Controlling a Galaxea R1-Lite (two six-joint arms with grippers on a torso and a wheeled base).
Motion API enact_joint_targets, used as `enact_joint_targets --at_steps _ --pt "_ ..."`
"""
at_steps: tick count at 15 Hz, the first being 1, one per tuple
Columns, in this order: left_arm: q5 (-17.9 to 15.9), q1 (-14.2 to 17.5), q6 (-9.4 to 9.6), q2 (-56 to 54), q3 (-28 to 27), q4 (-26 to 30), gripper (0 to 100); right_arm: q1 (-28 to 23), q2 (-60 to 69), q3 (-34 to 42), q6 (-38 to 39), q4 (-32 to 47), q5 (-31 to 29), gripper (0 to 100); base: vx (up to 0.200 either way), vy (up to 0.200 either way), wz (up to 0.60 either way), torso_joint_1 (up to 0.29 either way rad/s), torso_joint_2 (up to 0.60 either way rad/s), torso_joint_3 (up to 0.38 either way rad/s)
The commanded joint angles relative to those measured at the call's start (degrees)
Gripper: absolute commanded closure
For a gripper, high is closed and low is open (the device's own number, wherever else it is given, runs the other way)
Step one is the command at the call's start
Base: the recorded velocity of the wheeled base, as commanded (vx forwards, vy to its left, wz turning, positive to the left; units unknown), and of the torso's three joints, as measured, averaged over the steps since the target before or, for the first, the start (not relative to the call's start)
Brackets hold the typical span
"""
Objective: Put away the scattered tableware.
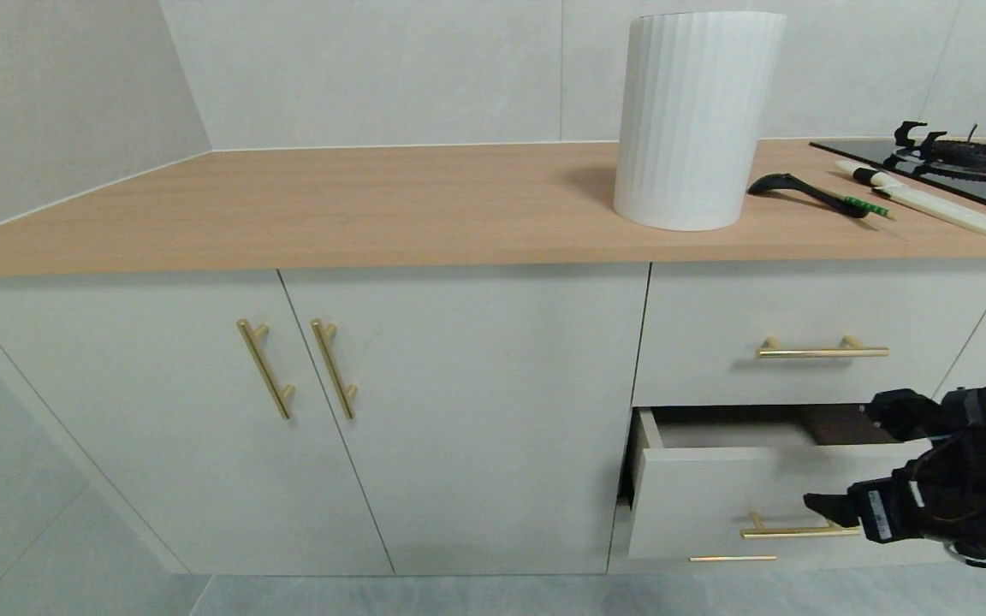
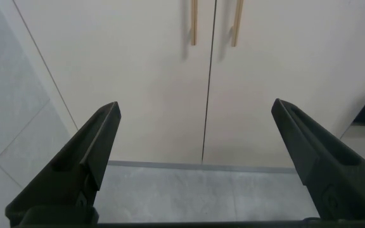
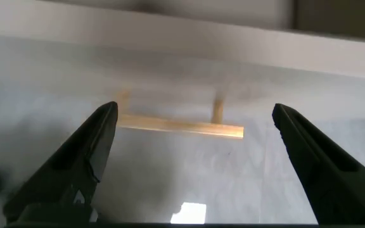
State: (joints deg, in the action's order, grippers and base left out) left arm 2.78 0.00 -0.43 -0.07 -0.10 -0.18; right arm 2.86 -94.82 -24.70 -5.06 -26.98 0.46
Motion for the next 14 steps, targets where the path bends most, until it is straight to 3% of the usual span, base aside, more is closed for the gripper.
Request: enact_joint_targets --at_steps 1,7,14 --pt "0.03 0.00 -0.01 0.07 0.01 -0.08 0 1.09 22.66 -11.78 0.75 20.74 3.32 0 0.000 0.000 0.00 0.000 0.00 0.000" --pt "0.03 0.00 -0.01 0.07 0.01 0.01 0 1.09 13.70 -15.73 1.54 20.47 2.88 0 0.000 0.000 0.00 0.000 0.00 0.000" --pt "0.03 0.00 -0.01 0.07 0.01 0.01 0 1.62 -0.98 -14.59 2.25 10.37 1.38 0 0.000 0.000 0.00 0.000 0.00 0.000"
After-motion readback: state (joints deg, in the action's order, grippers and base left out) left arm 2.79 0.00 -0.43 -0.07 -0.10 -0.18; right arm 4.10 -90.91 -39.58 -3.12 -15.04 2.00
